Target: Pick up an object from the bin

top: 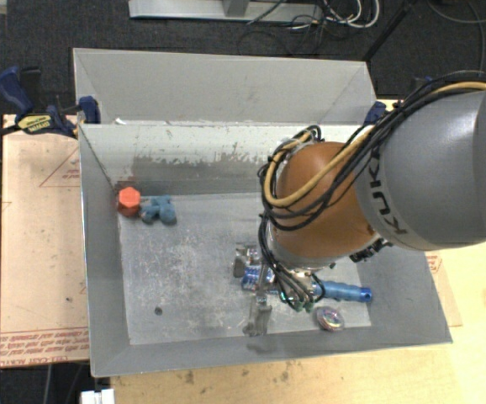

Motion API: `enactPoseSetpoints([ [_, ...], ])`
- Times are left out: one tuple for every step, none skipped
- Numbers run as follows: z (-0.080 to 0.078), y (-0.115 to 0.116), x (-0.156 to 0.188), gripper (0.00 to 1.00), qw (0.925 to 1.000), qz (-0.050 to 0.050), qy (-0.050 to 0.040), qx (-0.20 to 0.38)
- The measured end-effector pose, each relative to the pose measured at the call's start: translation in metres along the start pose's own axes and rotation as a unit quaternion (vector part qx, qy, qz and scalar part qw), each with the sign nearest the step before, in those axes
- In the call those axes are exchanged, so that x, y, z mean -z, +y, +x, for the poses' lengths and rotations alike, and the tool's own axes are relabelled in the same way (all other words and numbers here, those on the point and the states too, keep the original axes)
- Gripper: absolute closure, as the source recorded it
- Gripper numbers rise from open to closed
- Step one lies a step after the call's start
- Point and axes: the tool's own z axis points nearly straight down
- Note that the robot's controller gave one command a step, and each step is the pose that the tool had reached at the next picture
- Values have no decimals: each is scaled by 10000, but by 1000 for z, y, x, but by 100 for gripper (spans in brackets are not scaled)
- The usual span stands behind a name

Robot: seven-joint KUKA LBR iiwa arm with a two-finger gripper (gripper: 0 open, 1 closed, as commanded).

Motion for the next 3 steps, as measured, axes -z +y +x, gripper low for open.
enactPoseSetpoints([
  [-48, -37, -10, 0, 9999, 8, -61, 139],
  [-40, -45, -78, 0, 10000, -1, -10, 89],
  [-42, -45, -75, 100, 10000, -6, -35, 90],
])
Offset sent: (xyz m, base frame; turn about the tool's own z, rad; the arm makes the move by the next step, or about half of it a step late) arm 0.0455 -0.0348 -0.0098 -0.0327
